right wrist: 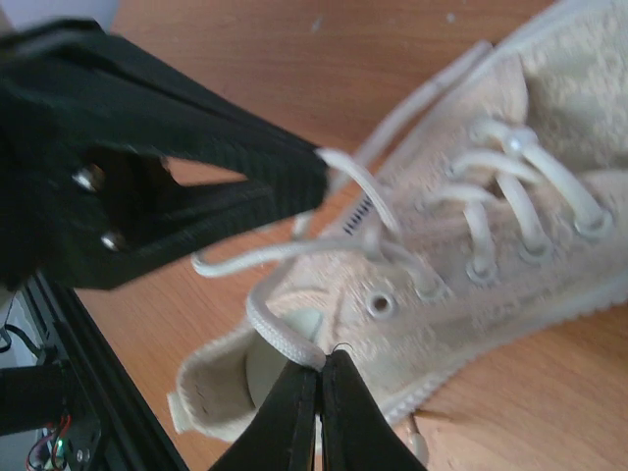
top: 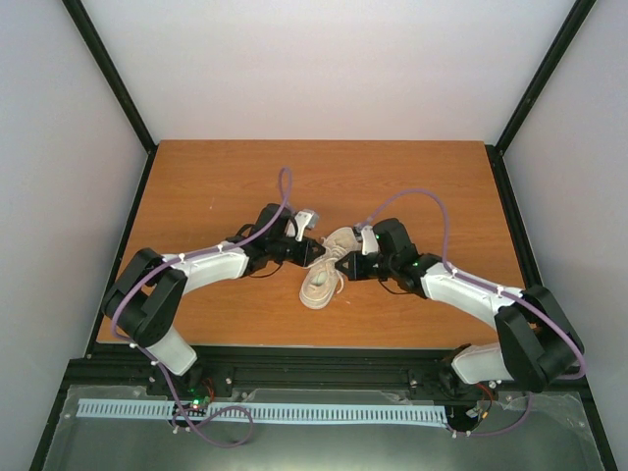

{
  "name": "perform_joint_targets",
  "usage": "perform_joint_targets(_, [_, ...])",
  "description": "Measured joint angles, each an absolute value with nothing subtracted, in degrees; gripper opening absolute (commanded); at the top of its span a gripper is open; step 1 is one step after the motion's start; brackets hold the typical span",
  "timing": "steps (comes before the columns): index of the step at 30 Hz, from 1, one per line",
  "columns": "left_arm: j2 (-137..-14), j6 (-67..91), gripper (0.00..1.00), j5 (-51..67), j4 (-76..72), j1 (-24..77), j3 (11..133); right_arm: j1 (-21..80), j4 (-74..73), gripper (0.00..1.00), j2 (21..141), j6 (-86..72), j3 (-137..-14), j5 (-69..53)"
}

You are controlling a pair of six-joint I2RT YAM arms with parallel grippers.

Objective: Tie the shoes

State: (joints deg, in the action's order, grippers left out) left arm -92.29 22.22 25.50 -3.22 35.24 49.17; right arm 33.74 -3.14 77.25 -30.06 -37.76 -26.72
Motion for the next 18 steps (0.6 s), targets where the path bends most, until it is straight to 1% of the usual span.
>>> perform_joint_targets(18, [-92.0,22.2,0.01,23.9,-4.6,35.2,46.6,38.8,1.0,0.03,84.8,-31.4,-43.8,-20.6])
